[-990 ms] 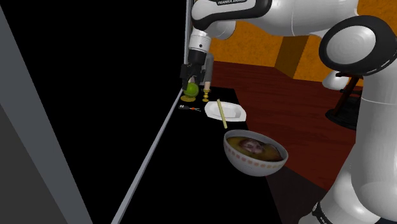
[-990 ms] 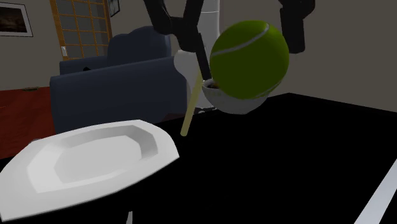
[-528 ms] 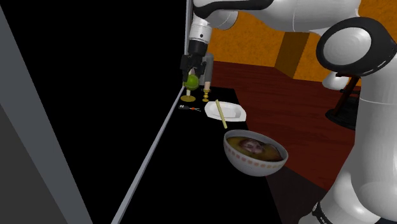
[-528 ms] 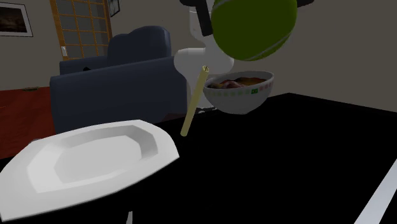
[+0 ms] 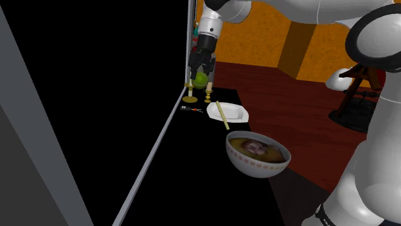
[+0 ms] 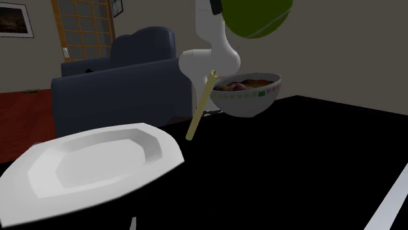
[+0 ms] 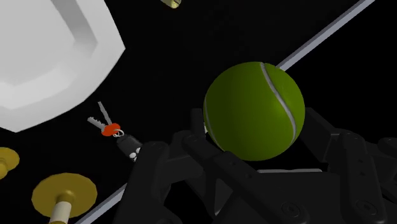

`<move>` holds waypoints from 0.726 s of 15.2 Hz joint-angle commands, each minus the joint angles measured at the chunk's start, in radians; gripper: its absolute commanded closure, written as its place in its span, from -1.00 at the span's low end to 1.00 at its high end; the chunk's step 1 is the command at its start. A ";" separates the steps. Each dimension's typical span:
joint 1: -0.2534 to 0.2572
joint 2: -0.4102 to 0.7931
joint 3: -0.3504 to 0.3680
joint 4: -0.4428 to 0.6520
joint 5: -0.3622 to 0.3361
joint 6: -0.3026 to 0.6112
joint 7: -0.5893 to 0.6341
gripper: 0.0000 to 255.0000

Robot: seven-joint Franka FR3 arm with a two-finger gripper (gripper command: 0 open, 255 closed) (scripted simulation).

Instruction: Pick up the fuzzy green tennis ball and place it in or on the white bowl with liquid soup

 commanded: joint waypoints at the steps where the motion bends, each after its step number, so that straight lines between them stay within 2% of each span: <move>1: 0.012 -0.093 0.004 -0.123 -0.007 0.032 0.006 1.00; 6: 0.026 -0.305 0.018 -0.374 -0.019 0.079 0.024 1.00; 11: 0.033 -0.506 0.038 -0.578 -0.024 0.091 0.052 1.00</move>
